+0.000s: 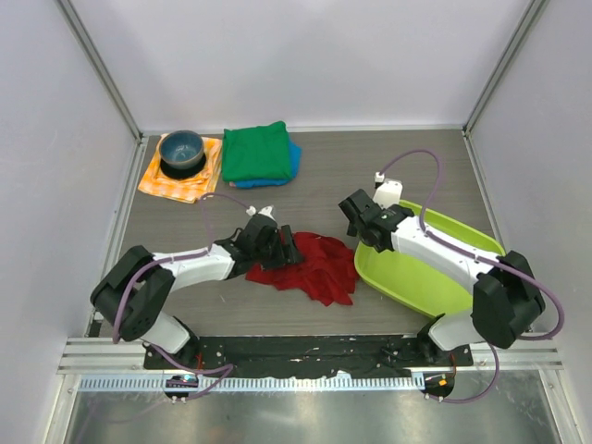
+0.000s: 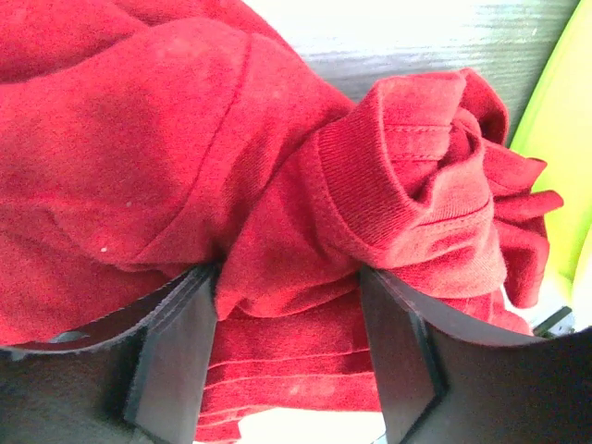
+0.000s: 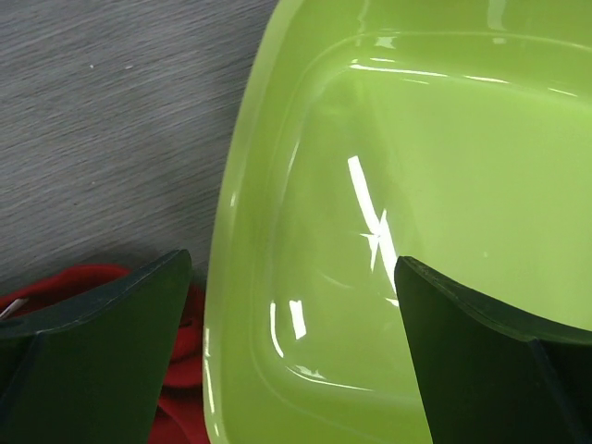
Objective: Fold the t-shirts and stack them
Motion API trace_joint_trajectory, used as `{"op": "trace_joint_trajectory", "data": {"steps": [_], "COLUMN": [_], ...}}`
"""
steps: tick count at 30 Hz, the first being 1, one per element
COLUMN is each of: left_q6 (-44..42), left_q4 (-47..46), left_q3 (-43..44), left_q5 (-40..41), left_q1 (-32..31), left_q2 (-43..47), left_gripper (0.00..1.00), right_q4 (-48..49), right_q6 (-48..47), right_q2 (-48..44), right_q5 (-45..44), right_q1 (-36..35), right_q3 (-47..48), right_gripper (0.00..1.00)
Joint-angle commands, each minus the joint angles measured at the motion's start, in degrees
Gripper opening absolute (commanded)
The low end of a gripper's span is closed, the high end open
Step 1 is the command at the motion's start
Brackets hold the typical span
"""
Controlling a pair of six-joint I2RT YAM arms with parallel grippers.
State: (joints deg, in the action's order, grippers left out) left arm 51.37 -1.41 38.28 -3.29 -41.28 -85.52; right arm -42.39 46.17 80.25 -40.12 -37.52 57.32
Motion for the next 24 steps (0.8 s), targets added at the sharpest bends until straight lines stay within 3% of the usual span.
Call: {"op": "trace_joint_trajectory", "data": {"steps": [1,4,10,12,13,15,16,18,24], "left_q6": [0.65,1.62,1.36,1.45,1.80,2.15,2.32,2.50,1.27], "left_q4": [-4.12,-4.92,-3.08,-2.55,-2.46,-2.28,-1.93,-1.41,3.06], "left_q3": [0.48,0.65,1.71,2.06,1.97,1.88,1.80,1.10,-0.23], "left_q5": [1.45,0.56,0.48,0.04,-0.48,-1.36,-1.80,-2.07,0.38], "left_q1": [-0.30,-0.30,-0.30,-0.30,-0.38,-0.30,-0.30,-0.30,-0.30], "left_q2": [-5.44,-7.73,-8.00,-7.04,-6.69,-5.29,-4.58,-1.95,4.91], "left_gripper": [0.51,0.00,0.00,0.00,0.00,0.00,0.00,0.00,0.00], "right_q4": [6.52,8.19,10.39,10.66,11.01,11.19,11.10,10.49,9.61], "right_q6": [-1.35,-1.70,-1.96,-2.31,-2.66,-3.45,-3.98,-4.95,-10.30], "right_q2": [3.42,6.58,11.33,12.56,13.96,16.07,18.34,20.20,28.64], "right_q5": [1.97,2.67,3.47,3.21,3.03,3.20,2.86,2.07,-6.01], "right_q1": [0.43,1.13,5.43,8.14,9.03,11.40,13.76,15.80,22.83], "right_q3": [1.92,2.18,2.01,2.36,2.88,5.24,6.22,9.80,22.54], "right_gripper": [0.98,0.98,0.95,0.84,0.69,0.49,0.28,0.03,0.01]}}
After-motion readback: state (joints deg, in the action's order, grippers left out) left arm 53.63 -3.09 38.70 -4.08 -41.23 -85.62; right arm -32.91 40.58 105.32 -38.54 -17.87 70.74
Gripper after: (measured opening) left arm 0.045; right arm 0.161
